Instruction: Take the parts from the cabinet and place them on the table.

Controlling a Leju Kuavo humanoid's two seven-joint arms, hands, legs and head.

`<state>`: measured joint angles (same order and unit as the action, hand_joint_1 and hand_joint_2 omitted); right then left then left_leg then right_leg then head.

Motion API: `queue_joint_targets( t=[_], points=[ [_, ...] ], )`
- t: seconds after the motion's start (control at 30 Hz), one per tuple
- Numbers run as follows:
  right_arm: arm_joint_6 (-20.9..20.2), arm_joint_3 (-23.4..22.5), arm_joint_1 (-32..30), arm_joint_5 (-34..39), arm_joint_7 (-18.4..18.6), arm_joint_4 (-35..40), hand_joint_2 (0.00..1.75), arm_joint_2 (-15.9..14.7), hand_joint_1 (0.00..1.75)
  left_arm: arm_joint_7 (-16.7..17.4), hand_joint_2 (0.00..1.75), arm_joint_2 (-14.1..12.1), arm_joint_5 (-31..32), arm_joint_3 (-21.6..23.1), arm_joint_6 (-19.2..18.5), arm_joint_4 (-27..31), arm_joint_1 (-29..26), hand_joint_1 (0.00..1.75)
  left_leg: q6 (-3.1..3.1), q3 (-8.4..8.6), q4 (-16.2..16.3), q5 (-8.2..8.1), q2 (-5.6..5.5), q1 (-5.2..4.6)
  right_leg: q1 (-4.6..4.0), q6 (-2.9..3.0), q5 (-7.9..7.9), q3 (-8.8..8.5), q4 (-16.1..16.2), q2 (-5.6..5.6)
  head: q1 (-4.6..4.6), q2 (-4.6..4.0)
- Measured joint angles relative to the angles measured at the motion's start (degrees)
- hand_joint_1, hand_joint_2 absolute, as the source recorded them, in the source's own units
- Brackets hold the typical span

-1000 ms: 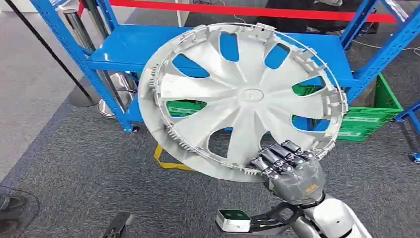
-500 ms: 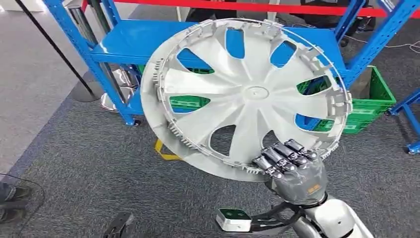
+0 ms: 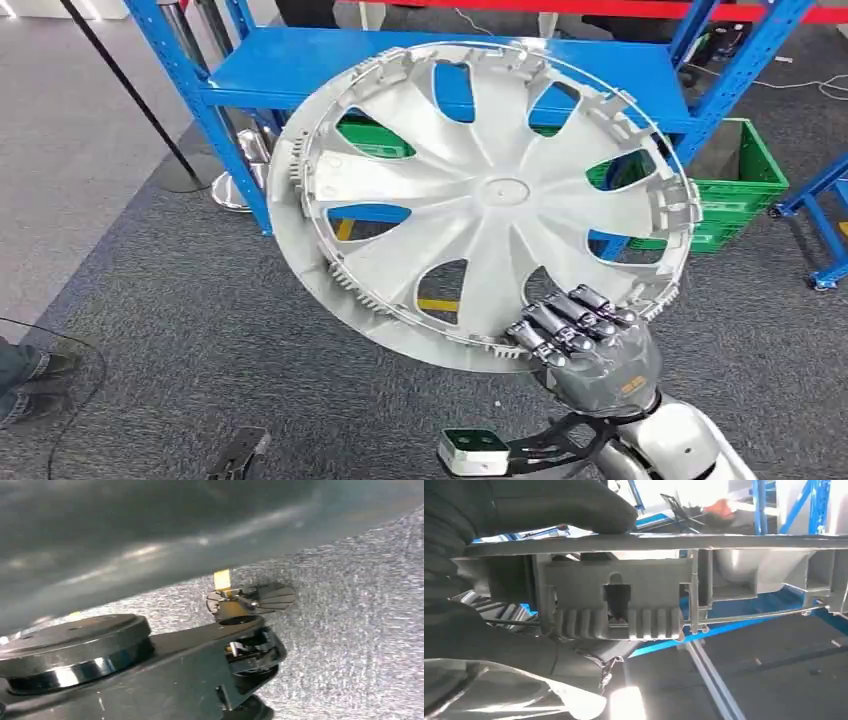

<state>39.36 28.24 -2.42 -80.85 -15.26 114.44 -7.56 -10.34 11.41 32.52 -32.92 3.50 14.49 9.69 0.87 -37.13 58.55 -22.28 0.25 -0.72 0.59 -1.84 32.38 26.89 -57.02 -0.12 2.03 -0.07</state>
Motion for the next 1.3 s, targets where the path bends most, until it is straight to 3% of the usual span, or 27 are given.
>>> queue_joint_targets(
  t=[0.07, 0.1, 0.13, 0.2, 0.23, 0.27, 0.33, 0.37, 0.4, 0.47, 0.57, 0.6, 0.63, 0.7, 0.73, 0.77, 0.83, 0.87, 0.9, 0.97, 1.0, 1.03, 1.1, 1.17, 1.23, 1.27, 1.3],
  points=[
    [0.0, 0.0, 0.03, 0.2, -0.2, 0.0, 1.75, 0.02, 1.75, 0.0, 0.0, 0.0, -0.02, 0.0, 0.17, 0.0, -0.16, 0.0, -0.59, -0.37, -0.19, 1.08, -0.06, -0.03, 0.03, 0.77, -0.96, 1.42, -0.09, -0.06, -0.02, 0.0],
    [0.0, -0.02, 0.19, 0.35, -0.35, 0.0, 1.75, 0.02, 1.75, 0.0, 0.0, -0.11, -0.04, 0.0, 0.31, -0.02, -0.19, 0.0, -1.01, -0.78, 0.19, -0.35, -0.19, 0.22, 0.36, 1.42, -1.76, 1.64, -0.09, -0.37, -0.02, 0.0],
    [0.0, -0.02, 0.21, 0.39, -0.55, 0.0, 1.75, 0.02, 1.75, 0.0, 0.0, -0.11, -0.04, 0.0, 0.31, -0.02, -0.28, 0.0, -1.4, -1.33, 1.81, -3.68, -0.17, 0.25, 0.35, 1.99, -2.31, 2.56, -0.07, -0.33, -0.24, 0.0],
    [0.0, -0.02, 0.18, 0.64, -0.88, 0.0, 1.75, 0.02, 1.75, 0.0, 0.0, -0.11, -0.04, 0.0, 0.33, -0.02, -0.29, 0.0, -1.99, -2.8, 9.62, -11.17, -0.17, 0.65, 0.31, 2.39, -3.94, 3.78, -0.16, -0.39, -0.39, 0.0],
    [-0.02, -0.04, 0.18, 0.72, -1.05, 0.0, 1.75, 0.02, 1.75, 0.0, 0.0, -0.13, -0.04, 0.0, 0.33, -0.02, -0.26, 0.0, -2.19, -3.36, 14.05, -13.02, -0.17, 0.78, 0.29, 2.39, -4.72, 4.83, -0.29, -0.39, -0.44, 0.0],
    [0.0, -0.04, 0.18, 0.74, -1.23, 0.0, 1.75, 0.02, 1.75, 0.0, 0.0, -0.13, -0.04, 0.0, 0.33, -0.02, -0.27, 0.0, -2.37, -3.35, 16.99, -12.81, -0.17, 0.92, 0.29, 2.33, -5.43, 5.93, -0.51, -0.4, -0.41, 0.0],
    [0.0, -0.07, 0.19, 0.81, -1.33, 0.0, 1.75, 0.02, 1.75, 0.02, 0.0, -0.13, -0.04, 0.02, 0.29, -0.02, -0.27, 0.0, -2.5, -0.88, 16.17, -8.73, -0.17, 1.17, 0.29, 2.07, -6.55, 8.03, -1.06, -0.43, -0.41, 0.0],
    [0.0, -0.09, 0.19, 0.81, -1.49, 0.0, 1.75, 0.02, 1.75, 0.02, 0.0, -0.13, -0.04, 0.04, 0.26, -0.02, -0.24, 0.0, -2.4, 1.86, 12.78, -6.65, -0.17, 1.25, 0.29, 1.87, -7.13, 9.03, -1.32, -0.42, -0.43, 0.0],
    [0.0, -0.11, 0.19, 0.83, -1.73, 0.0, 1.75, 0.02, 1.75, 0.02, 0.0, -0.13, -0.04, 0.09, 0.24, -0.02, -0.15, 0.0, -2.2, 5.53, 7.94, -6.11, -0.18, 1.28, 0.29, 1.65, -7.7, 9.76, -1.49, -0.39, -0.43, 0.0],
    [0.0, -0.22, 0.21, 0.88, -2.03, 0.04, 1.75, 0.02, 1.75, 0.02, 0.0, -0.15, -0.04, 0.31, 0.2, 0.0, 0.16, 0.0, -1.44, 11.94, -2.09, -9.51, -0.4, 0.99, 0.07, 0.94, -8.78, 10.29, -1.65, -0.44, -0.3, 0.0],
    [0.0, -0.46, 0.12, 1.16, -2.87, 0.17, 1.75, 0.09, 1.75, 0.02, 0.0, -0.18, -0.07, 0.48, 0.09, -0.02, 0.21, 0.0, -0.48, 10.57, -2.3, -8.07, -0.41, 0.5, 0.39, -0.14, -11.28, 10.48, -0.33, -0.64, -0.35, 0.0],
    [0.0, -0.61, -0.01, 1.18, -3.0, 0.17, 1.75, 0.09, 1.75, 0.02, 0.0, -0.11, -0.04, 0.5, 0.04, -0.02, 0.07, 0.0, 0.17, 9.9, -2.92, -6.98, -0.13, 1.04, 0.57, -0.42, -10.83, 10.86, -0.33, -0.47, -0.44, 0.0],
    [0.0, -0.74, -0.15, 1.22, -3.04, 0.17, 1.75, 0.09, 1.75, 0.02, 0.0, -0.07, -0.07, 0.55, 0.05, -0.02, 0.08, 0.0, 0.6, 9.08, -2.91, -6.18, 0.08, 0.91, 0.57, -0.6, -7.78, 11.52, -1.55, -0.26, -0.33, 0.0],
    [0.0, -0.92, -0.22, 1.4, -3.39, 0.17, 1.75, 0.09, 1.75, 0.02, 0.0, -0.07, -0.11, 0.72, 0.02, -0.02, 0.1, 0.0, 1.13, 7.09, -2.88, -4.63, 0.14, 0.8, 0.54, -0.8, 0.05, 13.62, -8.83, -0.1, -0.04, 0.0],
    [0.0, -1.07, -0.29, 1.6, -3.61, 0.17, 1.75, 0.09, 1.75, 0.02, 0.0, -0.05, -0.11, 0.87, -0.02, -0.02, 0.1, 0.0, 1.21, 5.97, -2.83, -3.79, 0.14, 0.69, 0.51, -0.93, 2.54, 14.27, -13.25, -0.09, -0.09, 0.0],
    [0.0, -1.18, -0.38, 1.77, -3.91, 0.17, 1.75, 0.09, 1.75, 0.02, 0.0, -0.02, -0.11, 0.9, -0.07, -0.02, 0.08, 0.0, 1.19, 4.8, -2.72, -2.85, 0.15, 0.58, 0.51, -1.01, 3.15, 14.58, -17.06, -0.09, -0.02, 0.0],
    [0.0, -1.36, -0.56, 1.99, -4.29, 0.17, 1.75, 0.09, 1.75, 0.02, 0.0, -0.02, -0.11, 0.92, -0.11, -0.02, -0.01, 0.0, 1.01, 2.32, -2.43, -1.2, 0.23, 0.46, 0.51, -0.97, -1.43, 12.58, -18.72, -0.09, -0.04, 0.0],
    [0.0, -1.55, -0.61, 2.12, -4.46, 0.17, 1.75, 0.11, 1.75, 0.02, 0.0, -0.02, -0.15, 0.92, -0.13, -0.02, 0.0, 0.0, 0.86, 1.1, -2.09, -0.5, 0.26, 0.46, 0.51, -0.86, -3.93, 10.09, -16.54, -0.09, -0.11, 0.0],
    [0.0, -1.68, -0.59, 2.19, -4.61, 0.17, 1.75, 0.11, 1.75, 0.02, 0.0, -0.02, -0.2, 0.94, -0.15, -0.02, 0.01, 0.0, 0.69, 0.1, -1.84, -0.11, 0.23, 0.46, 0.51, -0.71, -4.65, 6.58, -12.51, -0.09, -0.04, 0.0],
    [0.0, -1.92, -0.55, 2.34, -4.96, 0.31, 1.75, 0.35, 1.75, 0.02, 0.0, 0.0, -0.39, 0.94, -0.22, -0.02, -0.01, 0.0, 0.11, -0.8, -0.72, 0.64, 0.02, 0.07, 0.25, -0.31, 0.56, -3.33, 0.38, -0.18, 0.07, 0.0],
    [0.0, -2.01, -0.61, 2.49, -5.01, 0.33, 1.75, 0.44, 1.75, 0.02, 0.0, 0.0, -0.57, 0.94, -0.28, -0.02, -0.03, 0.0, -0.21, -0.8, -0.52, 1.33, 0.08, 0.09, 0.22, 0.0, 1.91, -3.3, 1.84, -0.26, -0.06, 0.0],
    [0.0, -2.03, -0.75, 2.67, -5.12, 0.33, 1.75, 0.59, 1.75, 0.02, 0.0, -0.02, -0.72, 0.94, -0.33, -0.02, -0.03, 0.0, -0.44, -0.86, -0.73, 1.82, 0.08, 0.24, 0.06, 0.17, 1.62, -2.96, 1.71, -0.18, 0.16, 0.0],
    [0.0, -2.16, -0.71, 2.93, -5.47, 0.33, 1.75, 0.68, 1.75, 0.02, 0.0, -0.05, -0.92, 0.92, -0.44, -0.02, -0.27, 0.0, -1.27, -1.1, -0.82, 2.45, 0.04, 0.52, 0.2, 1.31, 0.63, -2.24, 1.54, -0.3, 0.18, 0.0],
    [0.0, -2.19, -0.78, 3.24, -5.99, 0.33, 1.75, 0.9, 1.75, 0.02, 0.0, -0.05, -1.07, 0.92, -0.5, -0.02, -0.58, 0.0, -2.04, -2.14, 2.42, -2.95, -0.05, 0.74, 0.26, 2.0, -0.39, -1.24, 1.52, -0.44, -0.11, 0.0],
    [0.0, -2.43, -0.91, 3.72, -6.87, 0.33, 1.75, 1.33, 1.75, 0.02, 0.0, -0.05, -1.16, 0.92, -0.5, -0.02, -0.62, 0.0, -2.54, -4.51, 11.62, -9.06, -0.06, 0.92, 0.19, 2.2, -1.5, -0.39, 1.42, -0.46, -0.13, 0.0],
    [0.0, -2.67, -1.02, 4.09, -7.58, 0.33, 1.75, 1.64, 1.75, 0.02, 0.0, -0.05, -1.18, 0.92, -0.5, -0.02, -0.65, 0.0, -2.64, -5.38, 15.39, -9.99, -0.05, 0.95, 0.15, 2.15, -1.97, 0.05, 1.25, -0.44, -0.11, 0.0],
    [0.0, -2.86, -1.12, 4.26, -8.13, 0.33, 1.75, 1.88, 1.75, 0.02, 0.0, -0.05, -1.2, 0.92, -0.5, -0.02, -0.7, 0.0, -2.63, -5.31, 16.88, -9.47, -0.06, 0.96, 0.14, 2.02, -2.35, 0.68, 1.0, -0.42, -0.13, 0.0]
  ],
)
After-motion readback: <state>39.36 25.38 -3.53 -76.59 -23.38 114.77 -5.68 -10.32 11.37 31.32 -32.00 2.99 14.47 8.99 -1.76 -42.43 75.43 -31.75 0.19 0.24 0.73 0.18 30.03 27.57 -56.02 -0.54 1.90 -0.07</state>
